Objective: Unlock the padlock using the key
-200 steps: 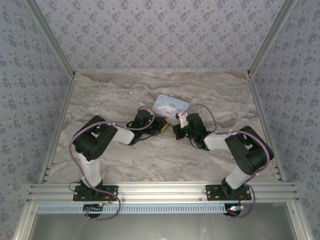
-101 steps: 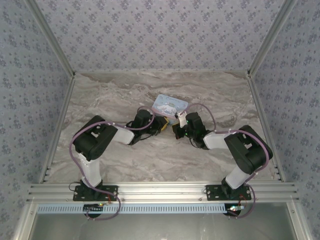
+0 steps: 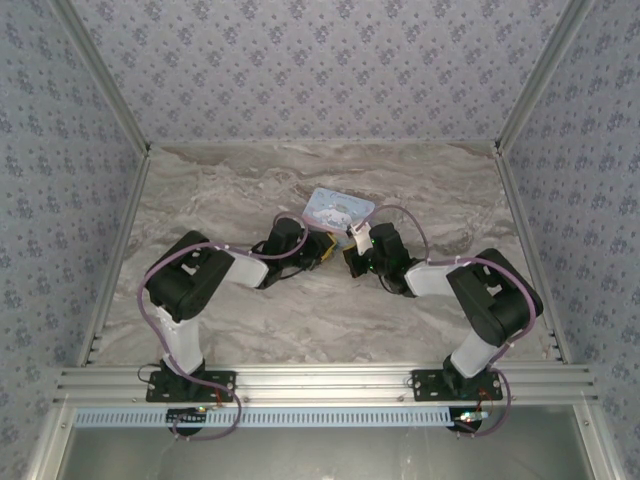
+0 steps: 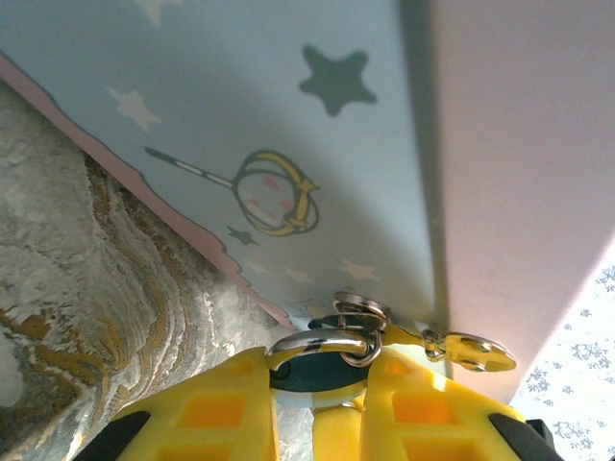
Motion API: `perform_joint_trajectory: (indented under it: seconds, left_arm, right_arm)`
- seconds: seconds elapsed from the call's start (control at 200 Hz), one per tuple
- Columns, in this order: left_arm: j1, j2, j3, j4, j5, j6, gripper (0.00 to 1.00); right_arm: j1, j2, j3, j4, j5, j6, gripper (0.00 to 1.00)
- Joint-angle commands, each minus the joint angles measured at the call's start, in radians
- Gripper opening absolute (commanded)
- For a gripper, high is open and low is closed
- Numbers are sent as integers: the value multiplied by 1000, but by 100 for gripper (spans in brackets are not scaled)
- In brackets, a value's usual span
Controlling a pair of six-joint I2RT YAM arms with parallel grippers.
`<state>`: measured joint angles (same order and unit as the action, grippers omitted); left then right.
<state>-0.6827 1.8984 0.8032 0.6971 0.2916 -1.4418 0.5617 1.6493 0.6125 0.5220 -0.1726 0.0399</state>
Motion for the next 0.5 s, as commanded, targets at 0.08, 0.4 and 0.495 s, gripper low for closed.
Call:
perform_joint_trajectory:
  seconds: [0.08,0.4,0.495]
  left_arm:
    - [-31,-38,33,-43,130,-6,20]
    - [-32,-27,30,-31,131,-13,20]
    - [-32,-28,29,-31,130,-13,20]
  right_arm:
    - [-7,3,30,122,-53,-1,1]
    - [-87,27,66,126,-307,131,0]
    - [-87,41,72,115,-303,134,0]
